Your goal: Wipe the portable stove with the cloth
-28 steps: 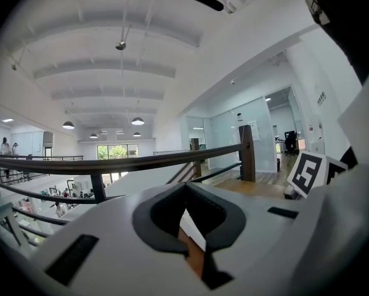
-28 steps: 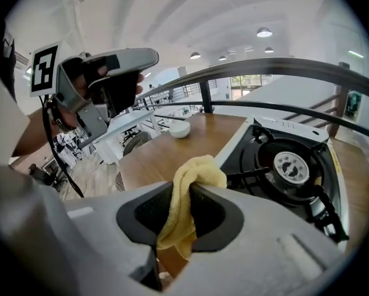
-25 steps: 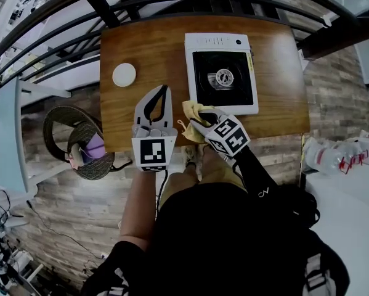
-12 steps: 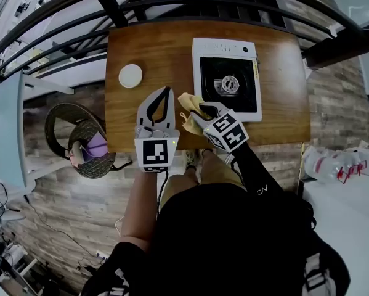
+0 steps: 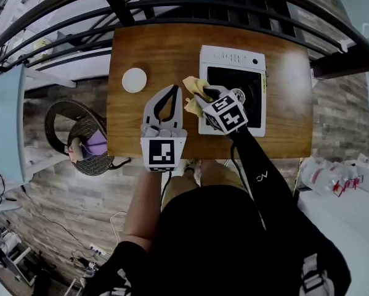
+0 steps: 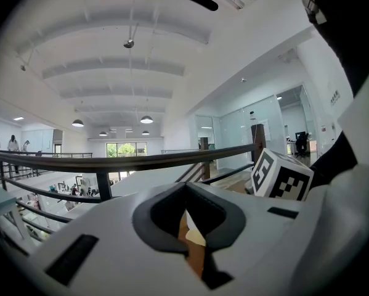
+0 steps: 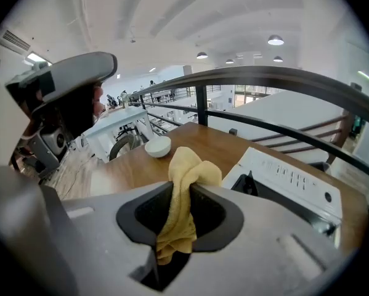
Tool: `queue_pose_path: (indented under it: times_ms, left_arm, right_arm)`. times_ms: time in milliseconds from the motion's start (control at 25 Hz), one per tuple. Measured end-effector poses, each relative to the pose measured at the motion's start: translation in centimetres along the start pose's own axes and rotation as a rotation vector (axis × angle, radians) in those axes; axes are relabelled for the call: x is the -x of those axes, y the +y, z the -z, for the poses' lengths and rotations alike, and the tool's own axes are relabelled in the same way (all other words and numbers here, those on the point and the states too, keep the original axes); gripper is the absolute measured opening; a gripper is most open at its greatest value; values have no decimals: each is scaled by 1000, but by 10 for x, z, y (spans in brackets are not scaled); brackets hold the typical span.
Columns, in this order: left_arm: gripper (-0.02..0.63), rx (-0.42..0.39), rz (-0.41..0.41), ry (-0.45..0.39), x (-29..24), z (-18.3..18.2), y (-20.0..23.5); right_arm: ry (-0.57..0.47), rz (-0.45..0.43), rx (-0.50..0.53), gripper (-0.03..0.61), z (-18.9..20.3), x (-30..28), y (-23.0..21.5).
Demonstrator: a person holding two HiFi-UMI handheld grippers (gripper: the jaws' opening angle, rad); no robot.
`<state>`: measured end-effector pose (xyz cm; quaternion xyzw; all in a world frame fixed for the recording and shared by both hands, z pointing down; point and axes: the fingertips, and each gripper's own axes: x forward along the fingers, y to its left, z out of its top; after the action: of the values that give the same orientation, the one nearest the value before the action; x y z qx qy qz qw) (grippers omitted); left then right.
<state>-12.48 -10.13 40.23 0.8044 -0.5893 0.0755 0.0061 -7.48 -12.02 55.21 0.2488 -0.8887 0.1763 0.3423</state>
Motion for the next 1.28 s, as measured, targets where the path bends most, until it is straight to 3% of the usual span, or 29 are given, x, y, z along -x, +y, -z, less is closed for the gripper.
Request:
queue_pose_path:
  times_ms: [200, 400, 680, 800, 960, 1280]
  left_arm:
    - [6, 8, -20, -52, -32, -13, 8]
    - [6, 28, -53, 34, -55, -3, 20]
    - [6, 2, -87, -17, -81, -14, 35]
    - [6, -13, -88, -4, -87, -12, 37]
    - [6, 28, -101, 58, -93, -1, 34]
    - [6, 8, -92, 44, -102, -4, 25]
  right_arm:
    - [0, 11, 13, 78, -27, -14, -41]
    - [3, 22, 43, 78, -54, -33, -73]
    - [-38, 90, 22, 78, -90, -53, -122]
    - [-36, 83, 32, 78, -95, -57, -126]
    - [-36, 58, 36, 78, -92, -57, -125]
    - [-90, 8, 16, 78, -97, -46, -121]
